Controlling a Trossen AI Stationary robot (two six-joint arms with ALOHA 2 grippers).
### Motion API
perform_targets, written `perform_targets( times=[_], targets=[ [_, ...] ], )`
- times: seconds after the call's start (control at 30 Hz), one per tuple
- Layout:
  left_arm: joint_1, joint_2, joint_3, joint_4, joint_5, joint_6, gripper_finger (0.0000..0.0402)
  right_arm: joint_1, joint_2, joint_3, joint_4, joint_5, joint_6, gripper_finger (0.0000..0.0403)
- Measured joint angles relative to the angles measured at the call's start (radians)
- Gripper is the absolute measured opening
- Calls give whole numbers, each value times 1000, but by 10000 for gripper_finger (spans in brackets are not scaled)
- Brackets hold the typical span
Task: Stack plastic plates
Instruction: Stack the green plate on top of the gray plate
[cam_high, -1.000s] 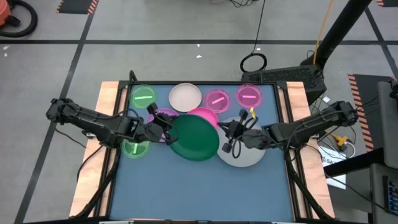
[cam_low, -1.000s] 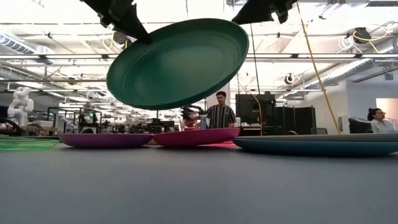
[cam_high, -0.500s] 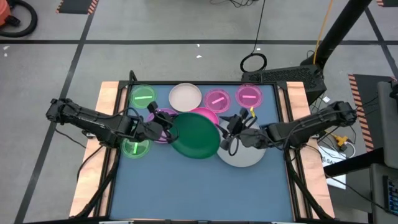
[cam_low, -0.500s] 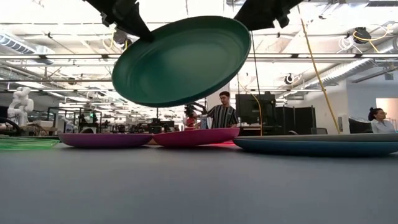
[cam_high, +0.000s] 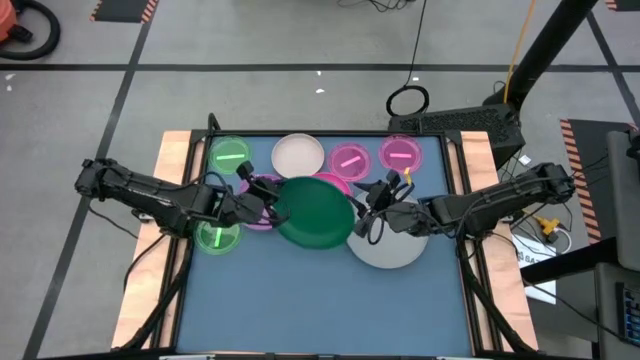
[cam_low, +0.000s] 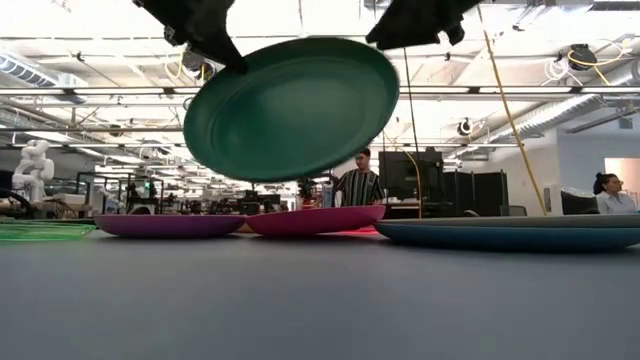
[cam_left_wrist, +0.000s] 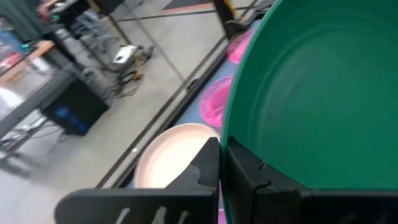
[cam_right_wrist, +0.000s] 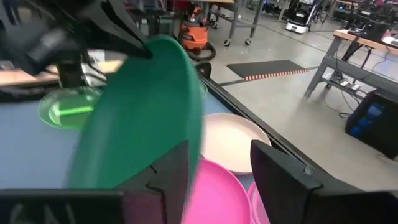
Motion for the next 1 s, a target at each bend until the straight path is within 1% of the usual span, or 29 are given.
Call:
perform_targets(
  times=[0.23, 0.4, 0.63, 0.7, 0.77, 0.9, 0.93, 1.0],
  targets=[
    [31, 18, 0, 24, -5, 0, 10, 19, -1, 12, -20, 0, 24, 162],
    [31, 18, 0, 65, -4, 25, 10, -11, 24, 12, -74, 1, 78, 162],
    [29, 18, 0, 88, -4, 37, 10, -44, 52, 12, -68, 0, 101, 156],
    [29, 18, 0, 91, -3, 37, 10, -50, 61, 12, -69, -3, 113, 141],
    [29, 18, 0, 93, -2, 37, 14, -56, 65, 12, -71, -4, 121, 115],
    [29, 18, 0, 107, 5, 31, 42, -61, 64, 12, -71, 2, 137, 34],
    [27, 18, 0, 111, 14, 36, 49, -62, 64, 12, -74, 11, 136, 20],
    [26, 18, 0, 126, 23, 52, 62, -62, 64, 12, -78, 6, 140, 13]
  ],
)
